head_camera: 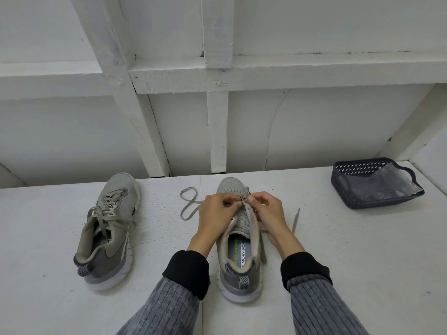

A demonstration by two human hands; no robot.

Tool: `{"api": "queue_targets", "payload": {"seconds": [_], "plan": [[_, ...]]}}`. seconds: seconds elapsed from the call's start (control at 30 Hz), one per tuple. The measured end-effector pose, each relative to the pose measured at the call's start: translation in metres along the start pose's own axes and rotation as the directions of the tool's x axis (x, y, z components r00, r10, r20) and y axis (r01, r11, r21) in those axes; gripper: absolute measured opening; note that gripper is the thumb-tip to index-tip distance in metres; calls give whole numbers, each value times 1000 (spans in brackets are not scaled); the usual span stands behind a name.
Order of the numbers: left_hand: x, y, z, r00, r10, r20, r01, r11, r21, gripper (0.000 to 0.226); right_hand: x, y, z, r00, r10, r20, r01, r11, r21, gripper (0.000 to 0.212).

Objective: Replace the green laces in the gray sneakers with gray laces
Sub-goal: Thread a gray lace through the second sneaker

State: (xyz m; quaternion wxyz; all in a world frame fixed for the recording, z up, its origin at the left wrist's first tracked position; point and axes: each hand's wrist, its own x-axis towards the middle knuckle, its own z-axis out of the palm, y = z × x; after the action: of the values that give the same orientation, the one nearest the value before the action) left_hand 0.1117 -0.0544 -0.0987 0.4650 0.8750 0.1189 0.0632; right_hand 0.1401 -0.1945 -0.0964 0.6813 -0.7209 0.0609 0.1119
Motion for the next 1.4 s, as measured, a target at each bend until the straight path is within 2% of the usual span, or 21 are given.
{"api": "queue_targets", "payload": {"seconds": [0.07,0.13,0.17,0.23,0.3,0.37,0.5,0.57,0.63,0.73,0.83,0.87,0.93,1.0,1.07,1.1,1.13,1.17,1.23,1.33,1.4], "plan": [[-9,-4,-3,995,-63,-80,47,981,-189,11,-2,-4,-3,998,-32,-53,42,982,182,6],[-21,-9,-5,979,-135,-151,81,944,-319,17,-6,-9,-14,995,-23,-94,61,901,430,7],[-26,-11,-4,966,-184,-182,108,926,-362,18,-7,-11,-21,992,-29,-121,83,878,471,8],[-34,-13,-2,932,-289,-220,175,889,-424,19,-9,-10,-34,979,-80,-188,140,933,332,10],[-36,-15,0,913,-349,-213,231,871,-434,24,-10,0,-46,956,-164,-245,171,985,8,10],[-36,-15,0,912,-374,-171,267,854,-446,27,-10,16,-60,927,-231,-294,152,951,-268,10],[-36,-17,2,929,-337,-151,234,853,-466,32,-10,36,-75,902,-252,-351,64,881,-468,13],[-35,-18,4,940,-308,-147,207,856,-473,29,-10,35,-68,909,-291,-297,43,776,-629,18],[-34,-19,5,949,-281,-145,180,857,-482,25,-10,28,-53,922,-347,-173,112,666,-738,27],[-33,-22,4,961,-248,-126,159,861,-483,24,-9,14,-23,935,-342,97,304,625,-719,29],[-33,-23,3,973,-214,-88,145,860,-490,34,-3,13,-7,940,-297,168,324,624,-711,20],[-32,-23,2,976,-202,-82,137,862,-488,36,-2,13,-5,944,-297,141,311,667,-678,14],[-32,-23,1,979,-185,-82,123,863,-490,37,-3,9,-7,966,-252,61,252,857,-449,12],[-31,-23,2,981,-175,-86,108,854,-508,35,-7,1,-12,992,-119,33,118,992,36,16],[-30,-23,3,979,-181,-89,108,844,-525,33,-10,-6,-18,996,-35,78,-8,870,494,19],[-30,-23,3,980,-181,-87,108,841,-531,33,-10,-7,-21,998,-26,66,-14,840,543,21],[-30,-23,3,980,-181,-88,109,842,-529,33,-10,-7,-23,999,-24,34,5,875,484,22],[-30,-23,4,980,-178,-89,105,844,-526,33,-9,-4,-25,999,-54,-8,53,947,316,22],[-30,-24,4,978,-188,-92,111,838,-534,34,-11,6,-34,985,-170,-2,169,976,-135,20],[-30,-24,4,978,-193,-81,121,838,-531,34,-12,25,-53,951,-294,96,301,808,-506,13],[-30,-24,4,978,-191,-80,122,845,-521,34,-10,33,-63,923,-368,110,335,633,-698,11]]}}
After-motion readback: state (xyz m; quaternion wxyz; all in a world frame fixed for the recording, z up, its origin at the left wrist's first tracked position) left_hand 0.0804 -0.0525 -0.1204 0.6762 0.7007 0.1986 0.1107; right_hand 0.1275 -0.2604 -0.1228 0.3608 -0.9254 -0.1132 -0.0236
